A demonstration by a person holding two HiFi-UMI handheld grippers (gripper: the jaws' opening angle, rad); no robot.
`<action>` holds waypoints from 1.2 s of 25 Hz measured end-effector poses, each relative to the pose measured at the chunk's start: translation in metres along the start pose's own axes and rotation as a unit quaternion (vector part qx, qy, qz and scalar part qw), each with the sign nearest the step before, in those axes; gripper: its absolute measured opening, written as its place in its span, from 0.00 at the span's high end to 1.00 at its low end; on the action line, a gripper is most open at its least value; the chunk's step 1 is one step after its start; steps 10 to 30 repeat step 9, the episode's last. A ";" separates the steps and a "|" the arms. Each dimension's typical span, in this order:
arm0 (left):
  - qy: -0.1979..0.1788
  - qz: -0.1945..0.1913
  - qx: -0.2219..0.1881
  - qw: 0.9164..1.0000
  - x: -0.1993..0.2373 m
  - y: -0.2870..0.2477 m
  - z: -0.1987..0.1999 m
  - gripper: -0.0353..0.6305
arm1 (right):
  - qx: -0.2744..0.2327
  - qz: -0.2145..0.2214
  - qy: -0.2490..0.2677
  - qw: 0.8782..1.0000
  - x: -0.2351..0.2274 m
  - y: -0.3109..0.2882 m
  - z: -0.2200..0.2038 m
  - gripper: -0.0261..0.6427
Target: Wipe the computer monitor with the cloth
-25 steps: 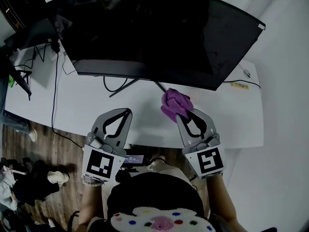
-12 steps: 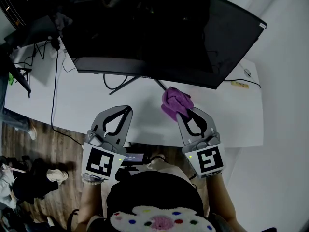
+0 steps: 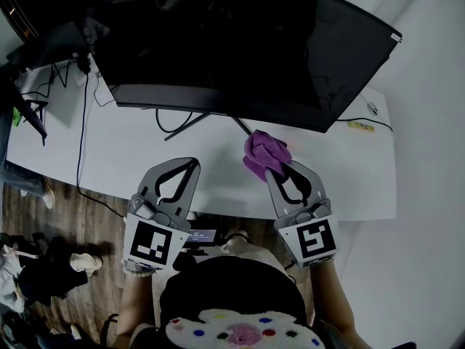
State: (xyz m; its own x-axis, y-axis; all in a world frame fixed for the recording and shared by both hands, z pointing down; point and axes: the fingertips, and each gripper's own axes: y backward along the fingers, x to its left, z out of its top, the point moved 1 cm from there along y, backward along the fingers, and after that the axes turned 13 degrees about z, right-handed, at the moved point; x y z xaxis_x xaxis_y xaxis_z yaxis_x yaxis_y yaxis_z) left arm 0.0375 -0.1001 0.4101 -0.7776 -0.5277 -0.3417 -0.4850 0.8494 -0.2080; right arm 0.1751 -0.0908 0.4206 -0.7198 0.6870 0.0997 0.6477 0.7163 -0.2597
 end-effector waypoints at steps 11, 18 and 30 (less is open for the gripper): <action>0.002 -0.001 -0.001 1.000 -0.001 0.002 0.000 0.94 | 0.002 -0.002 -0.004 1.000 0.002 0.002 -0.001 0.84; 0.002 -0.001 -0.001 1.000 -0.001 0.002 0.000 0.94 | 0.002 -0.002 -0.004 1.000 0.002 0.002 -0.001 0.84; 0.002 -0.001 -0.001 1.000 -0.001 0.002 0.000 0.94 | 0.002 -0.002 -0.004 1.000 0.002 0.002 -0.001 0.84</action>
